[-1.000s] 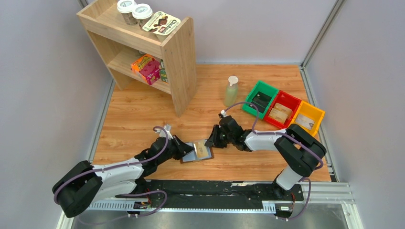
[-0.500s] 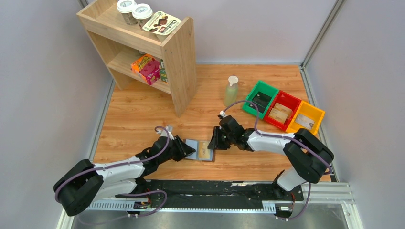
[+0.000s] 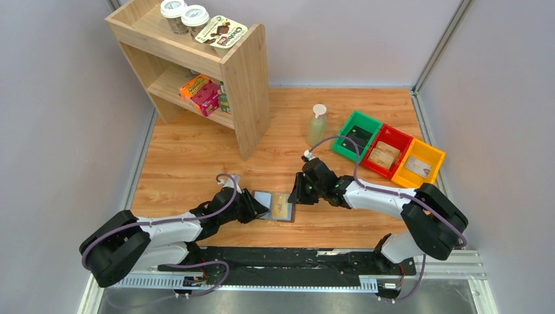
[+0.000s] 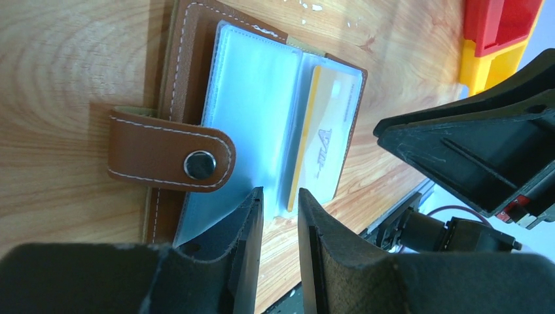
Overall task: Take the credit cards out of the card holder
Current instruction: Remove the credit card from the card holder.
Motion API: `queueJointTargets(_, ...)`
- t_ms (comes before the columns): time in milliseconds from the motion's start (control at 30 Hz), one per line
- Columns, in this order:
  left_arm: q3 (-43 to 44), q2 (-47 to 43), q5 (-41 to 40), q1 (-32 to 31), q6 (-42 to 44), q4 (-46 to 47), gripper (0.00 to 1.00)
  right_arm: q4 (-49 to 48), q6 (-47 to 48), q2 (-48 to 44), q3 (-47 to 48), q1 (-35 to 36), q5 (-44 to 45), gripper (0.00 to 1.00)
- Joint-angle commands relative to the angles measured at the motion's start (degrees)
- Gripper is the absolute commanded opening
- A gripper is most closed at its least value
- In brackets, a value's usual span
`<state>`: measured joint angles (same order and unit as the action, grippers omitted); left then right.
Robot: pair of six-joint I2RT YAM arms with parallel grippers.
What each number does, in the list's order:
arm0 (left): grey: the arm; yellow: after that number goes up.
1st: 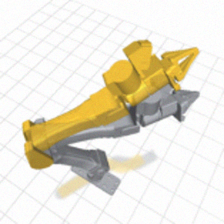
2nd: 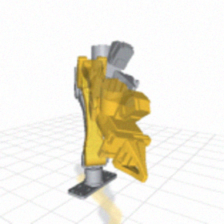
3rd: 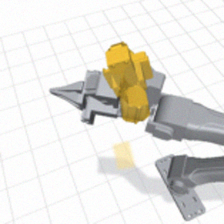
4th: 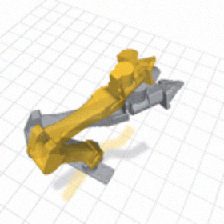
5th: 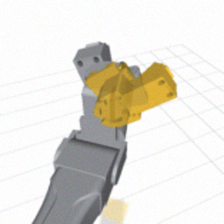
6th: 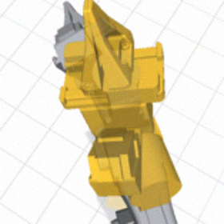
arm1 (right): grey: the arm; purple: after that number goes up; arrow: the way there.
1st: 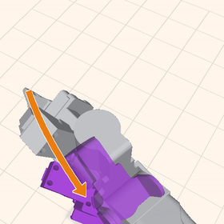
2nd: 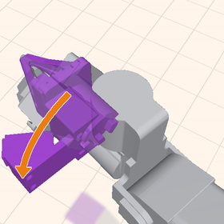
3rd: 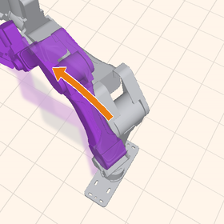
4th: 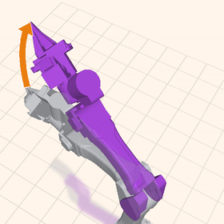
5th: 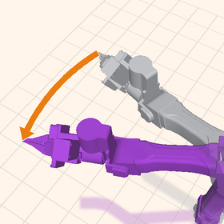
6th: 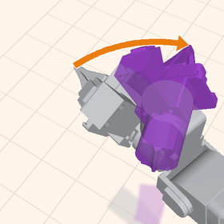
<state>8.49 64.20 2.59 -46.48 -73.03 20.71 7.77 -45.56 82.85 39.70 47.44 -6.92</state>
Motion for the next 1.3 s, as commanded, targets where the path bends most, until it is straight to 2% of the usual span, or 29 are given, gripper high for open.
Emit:
queueJointTargets(0,2.0,0.7,0.6,-0.5,-0.1,2.2,0.34,-3.1,-2.3,1.0,0.3,0.5,-1.8,0.23)
queueJointTargets(167,1.9,0.3,0.4,-0.5,-0.2,2.2,0.34,-7.1,-3.9,4.6,-1.2,0.5,-4.8,0.20)
queueJointTargets(533,2.4,0.3,0.3,-0.5,0.7,2.8,0.34,-9.6,-5.7,10.6,-4.1,0.5,-5.5,0.13)
queueJointTargets(967,2.2,-1.2,1.0,0.4,1.4,2.0,0.36,-10.1,-5.1,12.3,-3.7,0.5,-5.7,0.13)
queueJointTargets(1133,1.5,-3.2,1.0,0.4,1.3,8.4,0.30,-10.2,-5.1,12.5,-3.8,0.5,-5.7,0.13)
queueJointTargets(1267,0.9,-5.0,-0.5,0.4,1.7,11.0,0.20,-10.3,-5.1,13.0,-3.6,0.5,-5.8,0.13)
